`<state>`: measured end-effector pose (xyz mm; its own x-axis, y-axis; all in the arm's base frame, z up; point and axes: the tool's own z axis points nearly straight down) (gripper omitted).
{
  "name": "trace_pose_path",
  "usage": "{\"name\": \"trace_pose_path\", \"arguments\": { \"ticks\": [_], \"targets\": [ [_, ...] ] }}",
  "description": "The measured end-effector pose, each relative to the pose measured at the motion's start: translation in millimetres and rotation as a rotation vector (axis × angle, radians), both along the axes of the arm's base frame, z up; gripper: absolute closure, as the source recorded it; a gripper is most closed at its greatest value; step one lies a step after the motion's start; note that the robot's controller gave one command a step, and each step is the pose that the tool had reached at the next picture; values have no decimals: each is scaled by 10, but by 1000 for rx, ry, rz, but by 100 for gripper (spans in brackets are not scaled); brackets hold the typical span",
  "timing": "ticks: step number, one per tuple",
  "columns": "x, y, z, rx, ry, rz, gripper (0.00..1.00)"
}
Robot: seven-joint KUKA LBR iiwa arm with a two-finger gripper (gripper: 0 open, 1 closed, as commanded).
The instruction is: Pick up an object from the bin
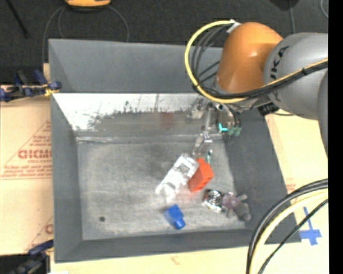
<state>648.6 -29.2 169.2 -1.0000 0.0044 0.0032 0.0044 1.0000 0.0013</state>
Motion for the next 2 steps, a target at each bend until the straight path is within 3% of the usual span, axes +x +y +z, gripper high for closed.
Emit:
{"name": "trace_pose_path", "arguments": {
  "ticks": [1, 2],
  "targets": [
    [-175, 299, -249, -3, -14, 45, 0],
    [-50, 1186, 298, 4, -15, 41, 0]
  ]
}}
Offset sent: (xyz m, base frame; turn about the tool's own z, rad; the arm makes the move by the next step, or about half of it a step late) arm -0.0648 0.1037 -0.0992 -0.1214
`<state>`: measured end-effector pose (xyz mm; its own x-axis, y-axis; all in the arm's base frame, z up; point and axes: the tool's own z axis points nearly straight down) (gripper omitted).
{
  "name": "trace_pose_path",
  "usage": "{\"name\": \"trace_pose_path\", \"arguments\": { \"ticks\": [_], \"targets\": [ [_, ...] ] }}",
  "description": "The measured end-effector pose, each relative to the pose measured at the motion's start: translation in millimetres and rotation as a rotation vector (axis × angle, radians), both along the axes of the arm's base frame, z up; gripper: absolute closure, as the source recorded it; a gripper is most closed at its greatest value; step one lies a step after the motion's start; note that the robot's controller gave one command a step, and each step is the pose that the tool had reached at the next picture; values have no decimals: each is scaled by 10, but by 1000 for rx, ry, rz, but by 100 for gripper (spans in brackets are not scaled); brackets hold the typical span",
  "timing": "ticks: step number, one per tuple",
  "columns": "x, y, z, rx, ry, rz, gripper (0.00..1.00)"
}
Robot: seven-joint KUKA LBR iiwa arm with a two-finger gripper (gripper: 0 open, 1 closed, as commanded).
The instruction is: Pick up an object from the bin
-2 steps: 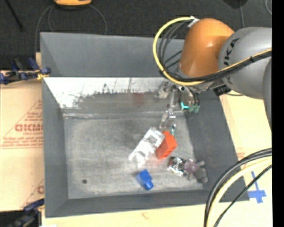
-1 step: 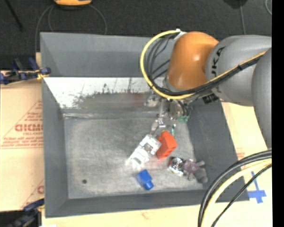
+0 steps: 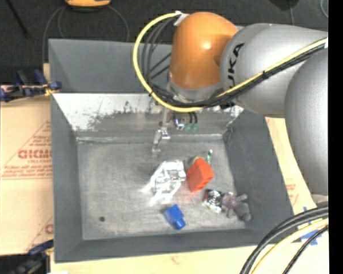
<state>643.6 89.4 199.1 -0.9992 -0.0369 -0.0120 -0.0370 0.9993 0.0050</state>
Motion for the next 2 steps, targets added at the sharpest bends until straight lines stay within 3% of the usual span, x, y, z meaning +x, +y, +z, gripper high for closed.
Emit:
{"name": "trace_pose_path", "arguments": {
  "ticks": [1, 2],
  "targets": [
    [-266, -335, -524, -4, 3, 40, 0],
    [-816, -27, -579, -5, 10, 74, 0]
  ]
}}
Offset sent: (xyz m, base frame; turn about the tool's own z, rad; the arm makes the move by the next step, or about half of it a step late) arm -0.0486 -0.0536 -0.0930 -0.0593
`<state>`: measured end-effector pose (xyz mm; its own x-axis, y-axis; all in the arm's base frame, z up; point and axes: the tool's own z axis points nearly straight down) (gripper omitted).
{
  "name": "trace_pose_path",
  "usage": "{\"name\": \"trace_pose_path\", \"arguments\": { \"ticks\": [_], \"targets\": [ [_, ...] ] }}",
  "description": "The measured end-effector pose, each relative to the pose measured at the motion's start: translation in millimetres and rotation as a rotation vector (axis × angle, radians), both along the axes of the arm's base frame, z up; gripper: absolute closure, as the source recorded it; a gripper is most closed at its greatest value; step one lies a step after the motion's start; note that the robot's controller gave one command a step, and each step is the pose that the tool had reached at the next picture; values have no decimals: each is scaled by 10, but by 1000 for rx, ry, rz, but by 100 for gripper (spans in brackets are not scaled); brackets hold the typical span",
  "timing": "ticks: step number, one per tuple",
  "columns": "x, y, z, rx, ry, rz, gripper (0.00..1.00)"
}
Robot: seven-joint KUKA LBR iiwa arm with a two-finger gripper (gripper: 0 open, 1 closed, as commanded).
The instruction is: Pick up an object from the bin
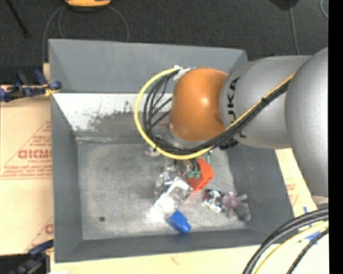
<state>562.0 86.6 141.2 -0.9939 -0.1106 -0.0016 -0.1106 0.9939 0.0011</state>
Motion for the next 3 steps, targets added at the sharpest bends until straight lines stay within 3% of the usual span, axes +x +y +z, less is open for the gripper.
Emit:
{"name": "trace_pose_path", "arguments": {
  "ticks": [1, 2, 3],
  "targets": [
    [-708, -601, 123, -2, 4, -54, 0],
    [-680, -576, 119, -1, -1, -49, 100],
    [-502, -377, -372, -3, 2, 95, 100]
  ]
}}
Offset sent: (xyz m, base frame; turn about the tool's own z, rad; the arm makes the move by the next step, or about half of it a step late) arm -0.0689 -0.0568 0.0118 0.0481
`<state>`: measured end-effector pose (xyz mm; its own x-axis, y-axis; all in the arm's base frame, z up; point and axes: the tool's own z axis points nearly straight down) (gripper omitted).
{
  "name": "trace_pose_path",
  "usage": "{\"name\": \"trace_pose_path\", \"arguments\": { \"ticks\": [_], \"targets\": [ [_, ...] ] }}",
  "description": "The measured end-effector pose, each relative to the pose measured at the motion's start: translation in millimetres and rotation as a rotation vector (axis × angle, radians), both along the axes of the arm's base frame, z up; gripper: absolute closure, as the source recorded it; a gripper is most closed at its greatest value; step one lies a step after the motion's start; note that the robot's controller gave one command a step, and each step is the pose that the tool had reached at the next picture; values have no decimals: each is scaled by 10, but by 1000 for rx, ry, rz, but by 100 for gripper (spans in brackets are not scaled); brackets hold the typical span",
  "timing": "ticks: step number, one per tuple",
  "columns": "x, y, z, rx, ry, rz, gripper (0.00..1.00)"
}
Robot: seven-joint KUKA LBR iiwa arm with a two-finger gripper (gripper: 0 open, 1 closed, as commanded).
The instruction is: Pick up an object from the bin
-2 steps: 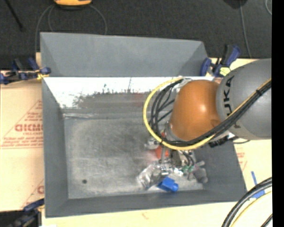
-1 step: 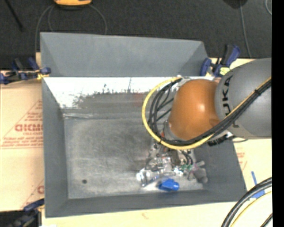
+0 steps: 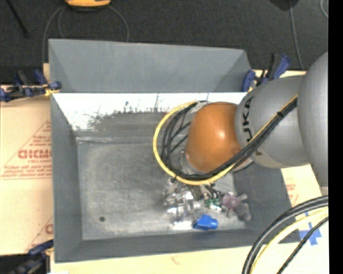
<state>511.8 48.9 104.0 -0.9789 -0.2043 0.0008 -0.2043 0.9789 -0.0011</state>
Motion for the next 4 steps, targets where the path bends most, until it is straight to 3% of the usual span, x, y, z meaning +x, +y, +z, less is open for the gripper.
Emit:
{"name": "trace_pose_path", "arguments": {
  "ticks": [1, 2, 3, 4],
  "targets": [
    [-201, -536, -110, -1, 0, 269, 100],
    [-193, -525, -107, 0, -2, 269, 0],
    [22, -930, 578, -2, -7, 441, 0],
    [-161, -1015, -141, -1, -5, 693, 0]
  ]
}}
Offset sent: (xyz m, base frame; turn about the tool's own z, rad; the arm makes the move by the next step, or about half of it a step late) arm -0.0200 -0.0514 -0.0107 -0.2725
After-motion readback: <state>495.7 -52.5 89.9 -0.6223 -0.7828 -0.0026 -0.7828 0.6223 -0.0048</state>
